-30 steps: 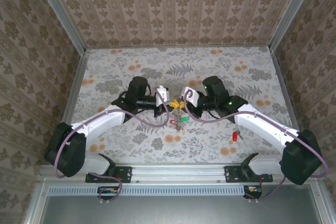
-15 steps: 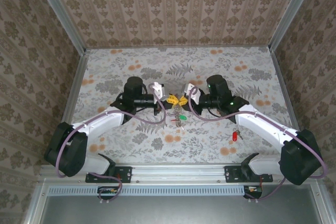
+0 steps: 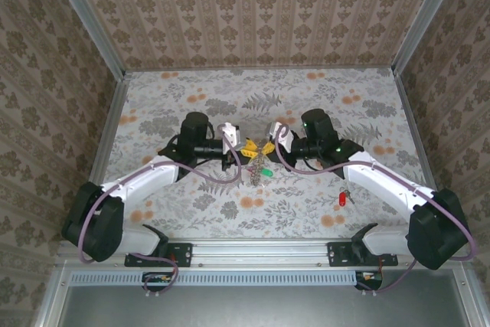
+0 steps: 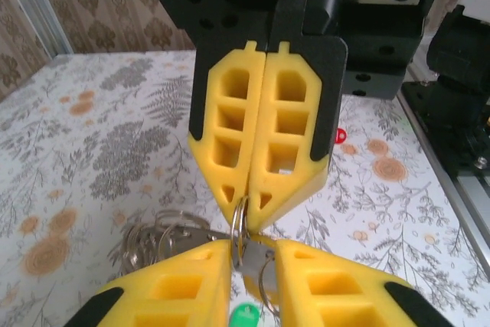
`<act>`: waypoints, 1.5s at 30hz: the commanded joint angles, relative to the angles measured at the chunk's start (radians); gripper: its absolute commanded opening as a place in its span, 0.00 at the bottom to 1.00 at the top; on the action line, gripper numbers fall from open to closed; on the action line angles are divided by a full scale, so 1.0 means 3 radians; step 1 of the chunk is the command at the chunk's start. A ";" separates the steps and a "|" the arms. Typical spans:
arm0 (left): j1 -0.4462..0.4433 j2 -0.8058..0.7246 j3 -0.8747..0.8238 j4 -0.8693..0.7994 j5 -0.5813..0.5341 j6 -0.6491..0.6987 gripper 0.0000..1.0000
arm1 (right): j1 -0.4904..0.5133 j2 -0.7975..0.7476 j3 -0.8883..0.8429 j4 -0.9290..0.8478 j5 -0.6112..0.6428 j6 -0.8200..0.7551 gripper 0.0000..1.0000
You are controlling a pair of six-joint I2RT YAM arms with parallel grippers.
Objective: Put the keys on the keyring
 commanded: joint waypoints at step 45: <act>-0.0101 0.0188 0.0162 0.0224 0.0291 -0.0007 0.00 | 0.0315 0.0049 0.0645 -0.0941 0.0382 -0.0389 0.13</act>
